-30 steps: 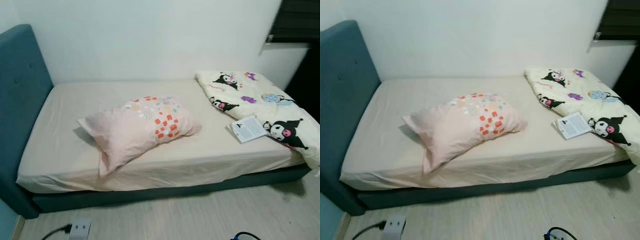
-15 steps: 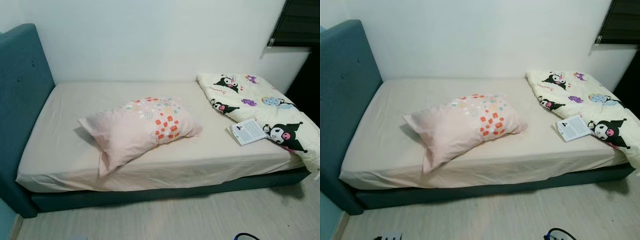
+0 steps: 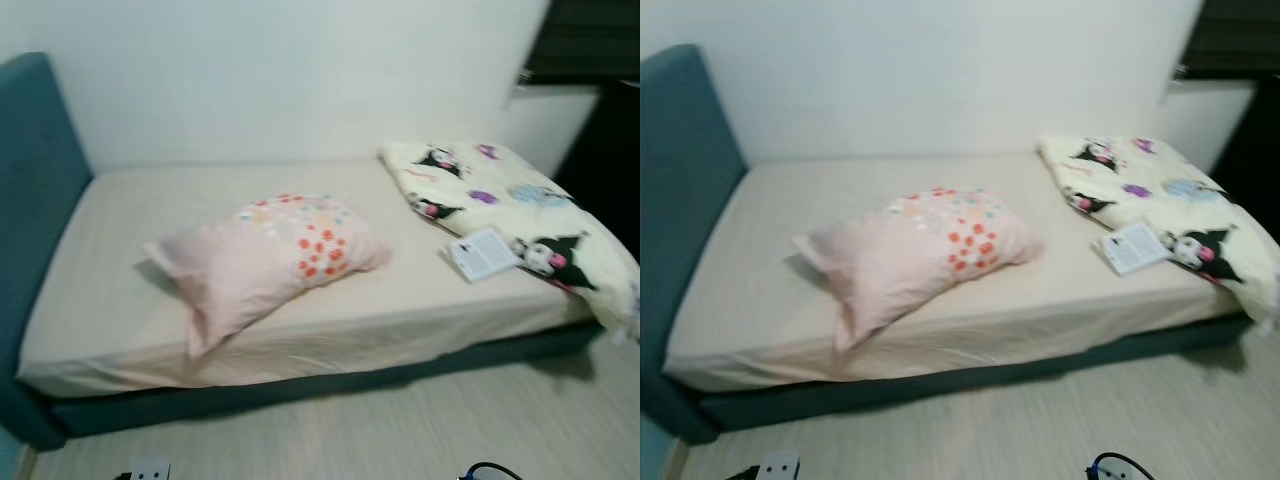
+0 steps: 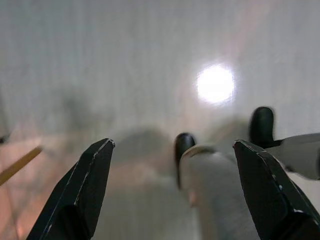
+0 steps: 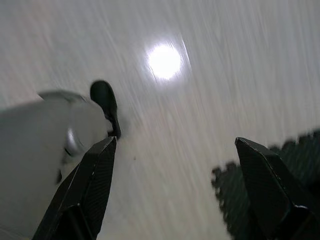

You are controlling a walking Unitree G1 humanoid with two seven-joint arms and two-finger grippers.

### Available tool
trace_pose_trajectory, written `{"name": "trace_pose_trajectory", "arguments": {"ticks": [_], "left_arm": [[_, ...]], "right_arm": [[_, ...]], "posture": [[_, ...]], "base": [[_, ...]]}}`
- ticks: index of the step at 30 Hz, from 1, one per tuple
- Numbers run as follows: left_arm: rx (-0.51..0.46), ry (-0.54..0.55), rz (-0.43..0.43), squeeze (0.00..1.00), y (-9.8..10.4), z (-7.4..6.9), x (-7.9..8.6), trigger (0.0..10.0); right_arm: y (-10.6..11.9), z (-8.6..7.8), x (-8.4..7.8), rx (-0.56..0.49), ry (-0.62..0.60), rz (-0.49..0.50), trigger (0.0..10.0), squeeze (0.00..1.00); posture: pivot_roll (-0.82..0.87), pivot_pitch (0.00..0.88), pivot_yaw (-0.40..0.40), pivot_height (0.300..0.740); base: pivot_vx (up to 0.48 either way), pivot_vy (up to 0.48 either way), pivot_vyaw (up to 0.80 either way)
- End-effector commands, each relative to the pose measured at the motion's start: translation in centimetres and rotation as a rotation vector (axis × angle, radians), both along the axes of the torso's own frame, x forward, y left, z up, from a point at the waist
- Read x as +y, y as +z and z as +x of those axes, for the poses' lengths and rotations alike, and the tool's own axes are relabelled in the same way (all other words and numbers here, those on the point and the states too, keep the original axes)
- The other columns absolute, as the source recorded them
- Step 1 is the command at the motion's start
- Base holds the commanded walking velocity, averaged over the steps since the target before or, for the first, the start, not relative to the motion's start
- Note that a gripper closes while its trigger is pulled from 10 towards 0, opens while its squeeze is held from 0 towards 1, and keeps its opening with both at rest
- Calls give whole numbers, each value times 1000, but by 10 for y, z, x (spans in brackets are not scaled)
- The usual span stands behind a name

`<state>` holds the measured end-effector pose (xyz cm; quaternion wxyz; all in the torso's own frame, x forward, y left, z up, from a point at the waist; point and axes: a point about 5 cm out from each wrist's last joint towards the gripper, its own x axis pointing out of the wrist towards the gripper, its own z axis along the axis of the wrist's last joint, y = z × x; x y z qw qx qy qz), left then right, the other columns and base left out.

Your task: Clean up the room

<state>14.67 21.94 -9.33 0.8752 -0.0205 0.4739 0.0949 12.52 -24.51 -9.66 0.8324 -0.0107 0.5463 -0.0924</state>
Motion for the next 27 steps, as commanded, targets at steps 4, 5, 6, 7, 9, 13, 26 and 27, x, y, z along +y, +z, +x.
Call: {"name": "trace_pose_trajectory", "arguments": {"ticks": [4,5,6,7,9,13,26,27], "left_arm": [[-131,90,-78,0,13,26,7,10000],[-163,102,-94,0,17,34,7,10000],[-201,99,-113,0,23,45,6,10000],[-224,96,-125,0,26,52,5,10000],[-248,99,-138,0,30,59,4,10000],[-287,99,-148,0,36,69,3,10000],[-345,45,-161,0,41,77,-6,10000],[-346,39,-172,0,41,77,-8,10000]], "right_arm": [[-1,-5,0,4,-32,12,10000,0],[-1,-4,0,8,-18,5,10000,0],[-1,-3,0,2,-21,0,10000,0],[-1,-2,-1,-2,-25,-3,10000,0],[-1,-2,0,-20,-54,8,10000,0],[0,-1,1,-31,-56,11,10000,0],[2,6,1,-53,-22,14,10000,0],[2,6,2,-55,-23,17,10000,0]], "posture": [[-40,0,-59,720],[-35,0,-54,720],[-39,0,-53,720],[-39,0,-53,720],[-39,0,-58,720],[-30,0,-59,720],[-36,0,-67,720],[-35,0,-68,720]], "base": [[0,0,-800],[0,0,-800],[0,0,-800],[0,0,-800],[0,0,-800],[0,0,0],[217,0,0],[439,0,0]]}}
